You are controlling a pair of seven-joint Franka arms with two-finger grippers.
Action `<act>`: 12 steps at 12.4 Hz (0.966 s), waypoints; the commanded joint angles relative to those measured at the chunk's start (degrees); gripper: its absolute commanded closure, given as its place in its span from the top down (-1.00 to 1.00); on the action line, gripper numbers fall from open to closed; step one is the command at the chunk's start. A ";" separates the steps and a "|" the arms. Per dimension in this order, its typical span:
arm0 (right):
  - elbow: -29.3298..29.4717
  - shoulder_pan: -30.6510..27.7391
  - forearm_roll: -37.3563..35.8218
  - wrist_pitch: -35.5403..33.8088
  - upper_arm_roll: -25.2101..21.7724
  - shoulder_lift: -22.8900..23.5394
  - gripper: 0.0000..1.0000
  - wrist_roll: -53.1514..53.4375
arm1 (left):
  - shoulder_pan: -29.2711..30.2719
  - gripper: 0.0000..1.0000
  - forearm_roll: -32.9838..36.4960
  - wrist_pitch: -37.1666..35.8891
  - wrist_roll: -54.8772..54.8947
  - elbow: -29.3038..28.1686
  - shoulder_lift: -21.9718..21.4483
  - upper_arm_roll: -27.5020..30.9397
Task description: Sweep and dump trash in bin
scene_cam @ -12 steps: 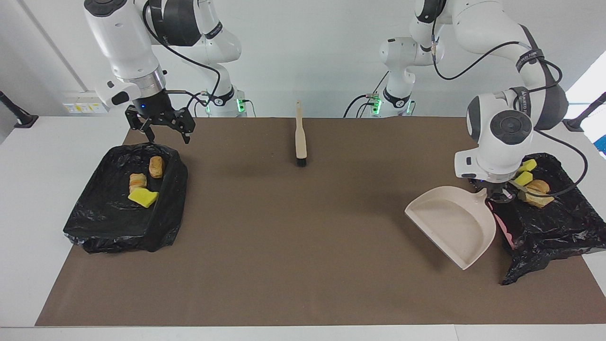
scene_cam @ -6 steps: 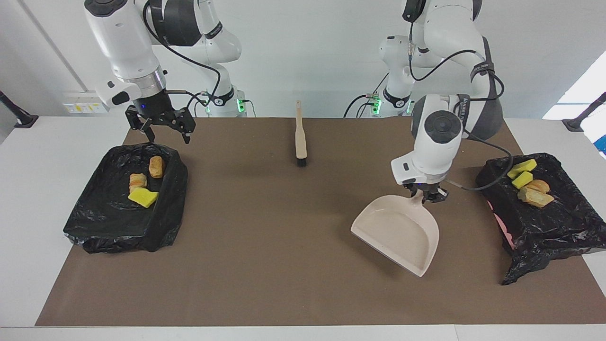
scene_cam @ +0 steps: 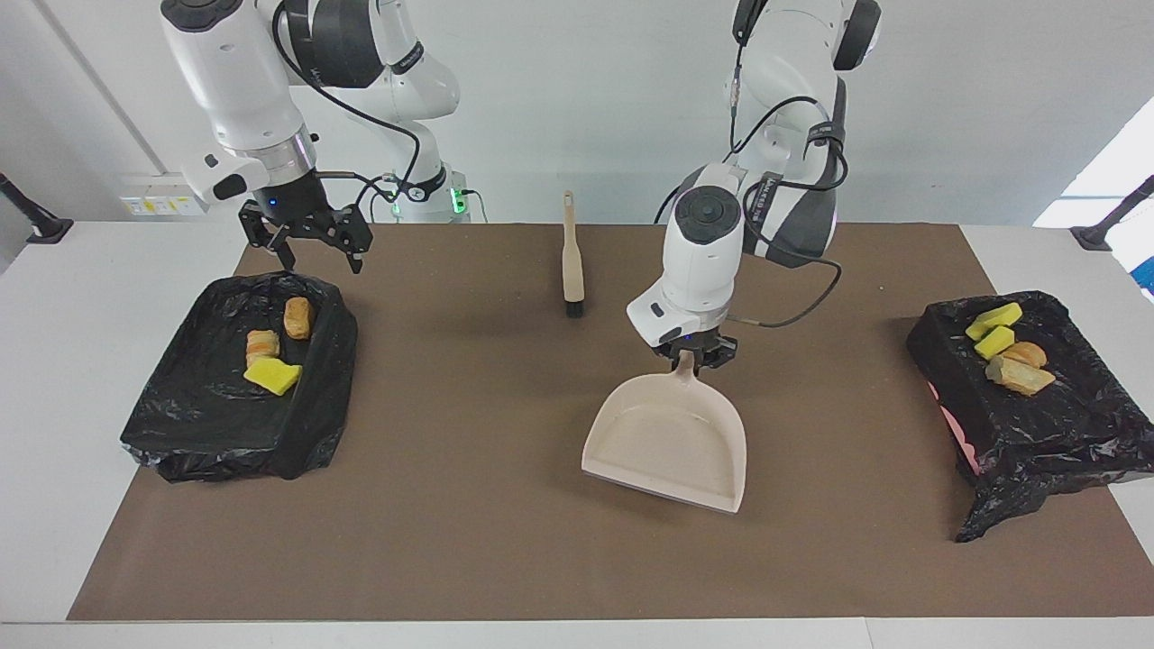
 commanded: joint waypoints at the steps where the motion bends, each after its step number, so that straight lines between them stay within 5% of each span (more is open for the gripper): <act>1: -0.03 -0.56 0.54 1.48 -0.20 0.03 1.00 -0.58 | -2.32 -1.00 -2.63 -0.03 -14.35 12.07 9.25 1.22; 4: -0.11 -0.38 0.46 1.75 -0.11 -0.05 1.00 -0.75 | -3.38 -1.00 -4.91 1.99 -18.11 16.59 15.43 0.43; 12: -0.12 -0.38 0.46 0.96 -0.28 -0.14 1.00 -0.67 | -3.56 -0.89 -6.41 3.14 -17.50 13.43 13.68 -1.51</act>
